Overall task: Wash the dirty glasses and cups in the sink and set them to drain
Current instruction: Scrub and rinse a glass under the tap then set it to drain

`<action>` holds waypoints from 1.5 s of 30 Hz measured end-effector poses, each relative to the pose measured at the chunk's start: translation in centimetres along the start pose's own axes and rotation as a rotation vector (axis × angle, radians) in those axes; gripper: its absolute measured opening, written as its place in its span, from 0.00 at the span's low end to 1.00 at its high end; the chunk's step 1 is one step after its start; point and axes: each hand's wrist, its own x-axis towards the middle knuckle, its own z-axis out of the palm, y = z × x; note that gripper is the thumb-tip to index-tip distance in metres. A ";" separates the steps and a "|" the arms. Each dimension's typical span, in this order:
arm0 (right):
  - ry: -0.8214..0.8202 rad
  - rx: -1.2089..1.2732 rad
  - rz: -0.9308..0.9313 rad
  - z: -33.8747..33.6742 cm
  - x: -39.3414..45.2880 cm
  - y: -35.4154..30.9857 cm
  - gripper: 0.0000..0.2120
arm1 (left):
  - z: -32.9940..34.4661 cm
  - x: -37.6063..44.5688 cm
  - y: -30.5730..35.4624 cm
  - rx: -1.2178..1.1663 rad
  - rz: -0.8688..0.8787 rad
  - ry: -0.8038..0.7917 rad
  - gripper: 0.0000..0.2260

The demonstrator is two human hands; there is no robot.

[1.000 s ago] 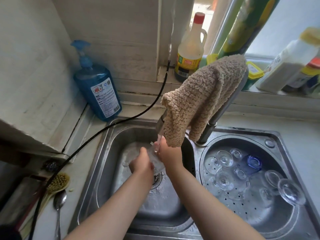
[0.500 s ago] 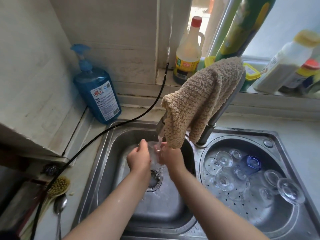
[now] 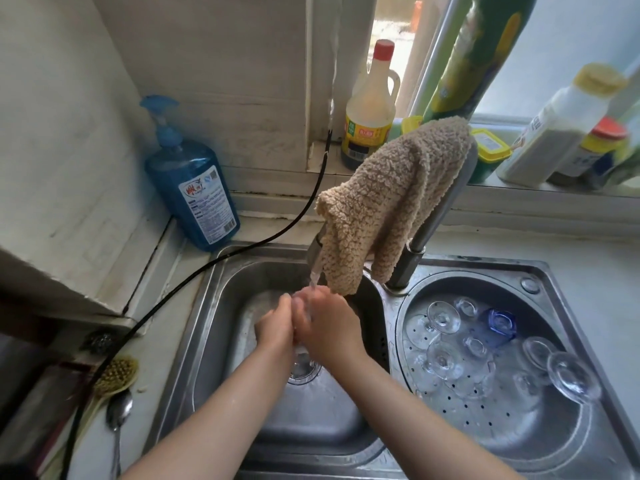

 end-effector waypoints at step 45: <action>-0.315 0.117 -0.369 -1.9 -0.9 3.2 0.21 | -3.5 0.8 -0.6 0.746 0.774 -0.436 0.33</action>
